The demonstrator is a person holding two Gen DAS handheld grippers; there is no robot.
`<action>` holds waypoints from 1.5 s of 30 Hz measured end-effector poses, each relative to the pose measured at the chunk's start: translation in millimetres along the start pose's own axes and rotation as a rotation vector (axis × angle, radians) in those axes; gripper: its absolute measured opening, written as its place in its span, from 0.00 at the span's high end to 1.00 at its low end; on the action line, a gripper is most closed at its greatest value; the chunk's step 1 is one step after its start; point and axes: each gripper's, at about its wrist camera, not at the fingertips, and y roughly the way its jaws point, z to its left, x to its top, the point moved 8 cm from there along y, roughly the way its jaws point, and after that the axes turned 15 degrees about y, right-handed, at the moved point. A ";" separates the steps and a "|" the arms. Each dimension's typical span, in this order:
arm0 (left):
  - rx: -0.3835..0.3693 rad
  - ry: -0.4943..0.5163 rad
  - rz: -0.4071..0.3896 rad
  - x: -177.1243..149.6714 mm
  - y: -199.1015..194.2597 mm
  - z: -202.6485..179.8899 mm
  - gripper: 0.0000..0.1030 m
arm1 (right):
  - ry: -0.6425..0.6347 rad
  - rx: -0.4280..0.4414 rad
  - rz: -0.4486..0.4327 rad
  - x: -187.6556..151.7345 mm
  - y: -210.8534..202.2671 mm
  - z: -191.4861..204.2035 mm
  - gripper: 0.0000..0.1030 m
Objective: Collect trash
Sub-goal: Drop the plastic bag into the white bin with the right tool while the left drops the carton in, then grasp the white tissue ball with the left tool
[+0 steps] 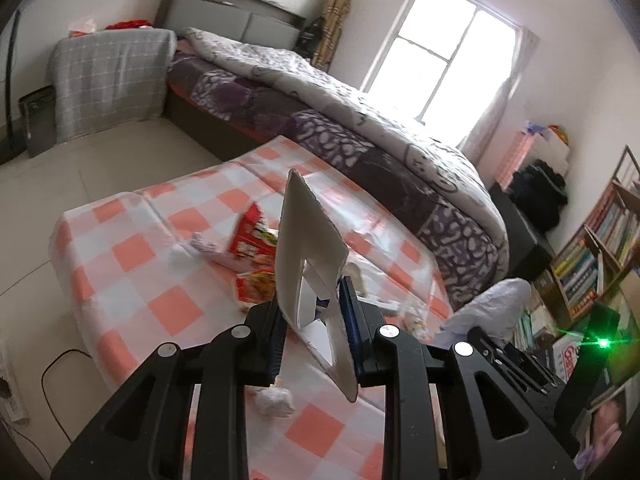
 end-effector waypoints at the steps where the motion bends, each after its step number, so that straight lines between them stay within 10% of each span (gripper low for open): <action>1: -0.011 0.009 0.000 0.6 1.9 -6.5 0.75 | 0.012 -0.025 0.010 0.4 0.2 -10.9 0.70; 6: -0.083 0.069 0.003 1.7 12.9 -51.2 0.75 | 0.120 -0.152 0.106 -5.8 1.4 -81.3 0.68; 13: -0.210 0.172 0.038 -10.0 29.8 -129.5 0.75 | 0.266 -0.237 0.048 9.0 -17.2 -148.9 0.22; 28: -0.452 0.296 0.151 -57.2 55.8 -278.2 0.75 | 0.479 -0.286 -0.188 57.7 -65.6 -228.0 0.13; 31: -0.519 0.294 0.168 -63.5 56.4 -297.8 0.62 | 0.498 -0.284 -0.210 59.9 -71.7 -233.7 0.12; 33: -0.569 0.272 0.188 -68.1 57.2 -307.7 0.30 | 0.508 -0.281 -0.218 60.6 -73.9 -236.3 0.11; 39: -0.489 0.230 0.194 -67.7 62.4 -281.8 0.22 | 0.540 -0.242 -0.207 59.9 -70.6 -231.2 0.08; 45: -0.157 0.182 0.220 -67.2 77.5 -195.8 0.19 | 0.434 -0.170 -0.116 50.5 -45.4 -179.4 0.07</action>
